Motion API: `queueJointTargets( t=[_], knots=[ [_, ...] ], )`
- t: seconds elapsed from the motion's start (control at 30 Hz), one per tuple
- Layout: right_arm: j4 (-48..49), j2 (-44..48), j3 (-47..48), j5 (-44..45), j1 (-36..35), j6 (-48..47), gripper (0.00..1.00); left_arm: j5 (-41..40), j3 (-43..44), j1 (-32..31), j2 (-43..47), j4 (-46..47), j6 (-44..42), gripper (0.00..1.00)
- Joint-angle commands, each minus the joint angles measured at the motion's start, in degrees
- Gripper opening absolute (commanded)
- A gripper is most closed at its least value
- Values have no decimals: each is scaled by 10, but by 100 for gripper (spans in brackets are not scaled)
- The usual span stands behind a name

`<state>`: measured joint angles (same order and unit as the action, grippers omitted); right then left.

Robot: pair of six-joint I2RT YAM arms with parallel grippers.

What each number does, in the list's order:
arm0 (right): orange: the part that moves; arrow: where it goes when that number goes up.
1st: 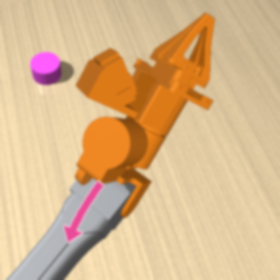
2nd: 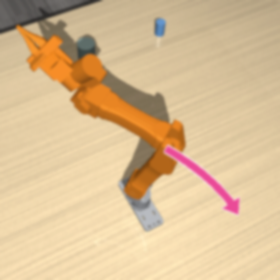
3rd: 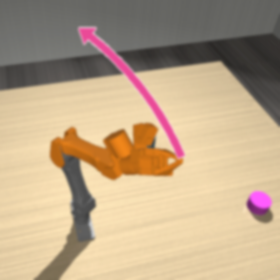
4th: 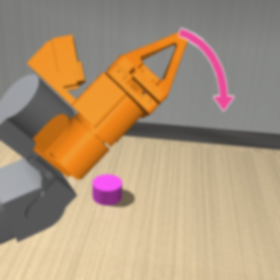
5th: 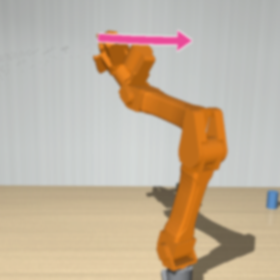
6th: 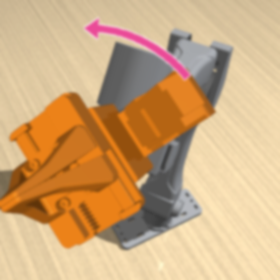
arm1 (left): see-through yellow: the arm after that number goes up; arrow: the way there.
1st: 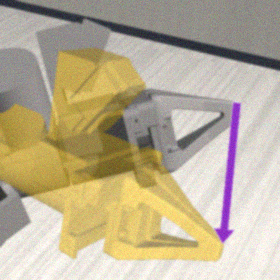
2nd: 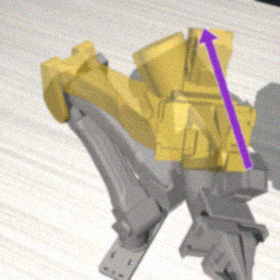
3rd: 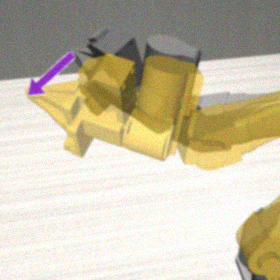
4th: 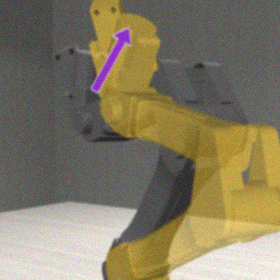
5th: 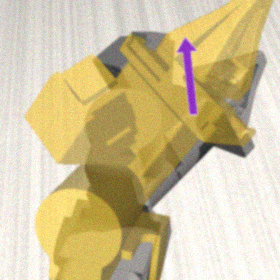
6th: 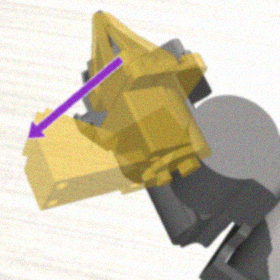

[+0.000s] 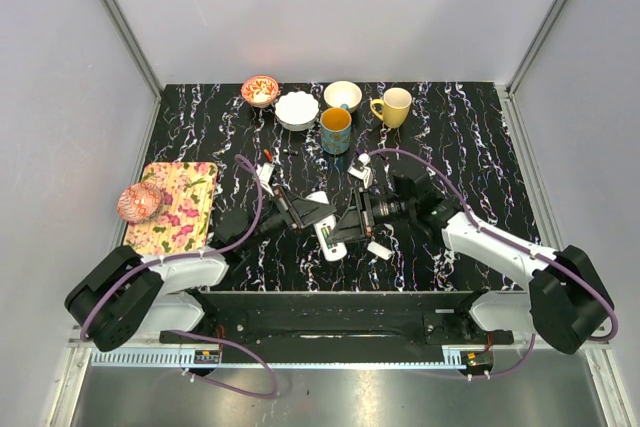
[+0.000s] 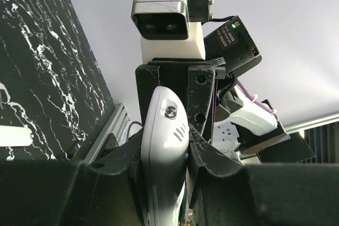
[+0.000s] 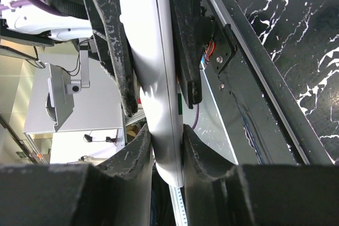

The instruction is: Load the batteries into the remote control

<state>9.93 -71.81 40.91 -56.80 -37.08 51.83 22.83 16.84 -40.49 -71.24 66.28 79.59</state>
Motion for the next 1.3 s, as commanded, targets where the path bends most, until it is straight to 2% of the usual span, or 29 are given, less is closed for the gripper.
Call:
queueJointTargets(
  t=[0.0, 0.23, 0.27, 0.3, 0.33, 0.43, 0.57, 0.73, 0.83, 0.87, 0.97, 1.17, 1.23, 1.27],
  knots=[
    [-35, -1, 30, 39, 10, -9, 3, -42, -16, -21, 32, 27, -15, 0],
    [-70, -3, 50, 62, 10, -31, 0, -91, -5, -47, 43, -18, -27, 0],
    [-70, -3, 50, 56, 10, -31, 4, -94, -6, -47, 43, -19, -28, 0],
    [-72, -3, 51, 54, 10, -31, 13, -98, -10, -47, 44, -19, -29, 0],
    [-74, 1, 51, 53, 10, -29, 34, -109, -13, -47, 45, -23, -30, 0],
    [-83, 18, 55, 54, 11, -24, 57, -122, -24, -39, 51, -33, -37, 0],
    [-123, 44, 66, 56, 22, -29, 69, -123, -38, -14, 63, -40, -31, 0],
    [-208, 77, 91, 77, 55, -104, 73, -106, -44, 31, 94, -71, -34, 0],
    [-315, 99, 99, 257, 60, -187, 73, -82, -44, 61, 130, -120, -47, 0],
    [-337, 104, 94, 370, 60, -197, 73, -76, -44, 69, 152, -138, -59, 0],
    [-318, 94, 65, 535, 60, -222, 70, -62, -46, 91, 204, -210, -87, 0],
    [-221, -8, 73, 720, 61, -258, 75, -32, -38, 123, 282, -339, -126, 0],
    [-198, -65, 101, 728, 65, -276, 76, -19, -37, 132, 292, -354, -135, 0],
    [-179, -86, 114, 706, 68, -284, 73, -6, -37, 133, 300, -354, -140, 0]
  ],
)
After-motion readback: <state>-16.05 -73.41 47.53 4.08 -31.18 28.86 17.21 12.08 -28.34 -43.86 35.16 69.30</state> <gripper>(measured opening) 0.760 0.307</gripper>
